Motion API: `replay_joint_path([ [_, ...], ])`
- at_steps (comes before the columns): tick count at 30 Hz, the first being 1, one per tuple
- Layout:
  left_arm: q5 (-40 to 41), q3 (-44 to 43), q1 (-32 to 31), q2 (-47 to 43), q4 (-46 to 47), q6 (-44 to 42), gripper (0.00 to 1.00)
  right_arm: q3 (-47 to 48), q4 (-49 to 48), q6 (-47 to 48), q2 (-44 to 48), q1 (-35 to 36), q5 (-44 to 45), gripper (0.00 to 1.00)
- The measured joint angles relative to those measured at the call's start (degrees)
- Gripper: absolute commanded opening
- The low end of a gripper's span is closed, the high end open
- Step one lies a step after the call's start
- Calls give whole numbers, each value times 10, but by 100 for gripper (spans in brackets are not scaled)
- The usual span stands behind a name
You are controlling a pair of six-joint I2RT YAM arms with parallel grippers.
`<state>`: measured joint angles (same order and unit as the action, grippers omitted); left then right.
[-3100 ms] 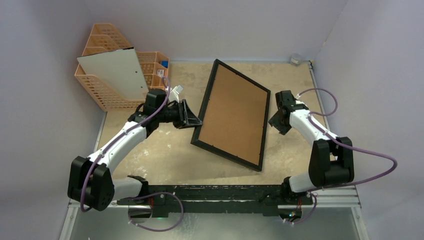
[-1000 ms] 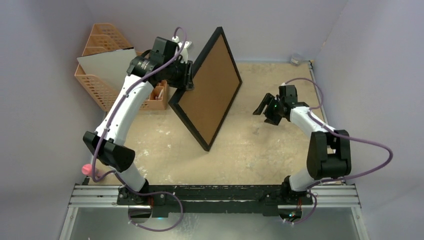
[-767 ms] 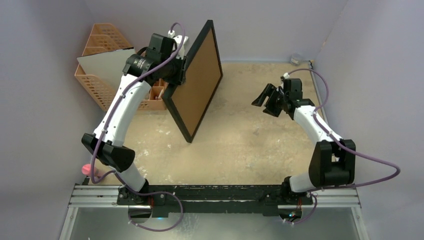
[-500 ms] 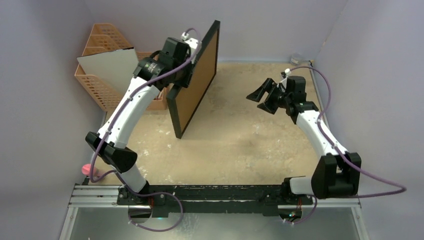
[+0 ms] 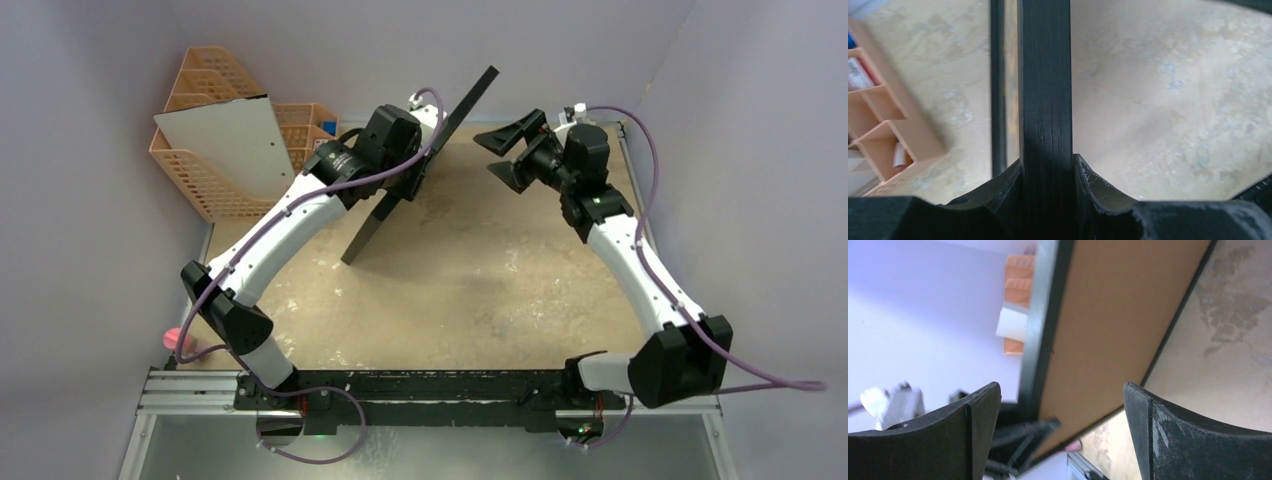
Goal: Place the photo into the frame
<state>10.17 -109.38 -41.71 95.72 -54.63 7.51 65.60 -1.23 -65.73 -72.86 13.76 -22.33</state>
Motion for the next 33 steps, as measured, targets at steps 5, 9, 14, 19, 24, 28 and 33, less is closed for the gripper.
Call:
replay_joint_path([
  [5,-46,51,-8,-21,32,12,7,93,0,-23,-85,3,28,93],
  [9,-53,73,-11,-30,50,13,6,202,72,-21,-168,13,75,91],
  [14,-57,94,-14,-41,66,13,7,224,132,-24,-212,18,115,79],
  [19,-67,121,-19,-51,80,9,21,223,151,-32,-219,20,132,52],
  [24,-92,171,-19,-77,111,-3,51,199,156,-37,-194,20,141,27],
  [28,-163,220,-18,-89,139,19,66,121,172,-46,-144,16,146,18],
  [33,-243,251,-18,-98,190,65,73,-20,140,-16,-83,-12,131,15],
])
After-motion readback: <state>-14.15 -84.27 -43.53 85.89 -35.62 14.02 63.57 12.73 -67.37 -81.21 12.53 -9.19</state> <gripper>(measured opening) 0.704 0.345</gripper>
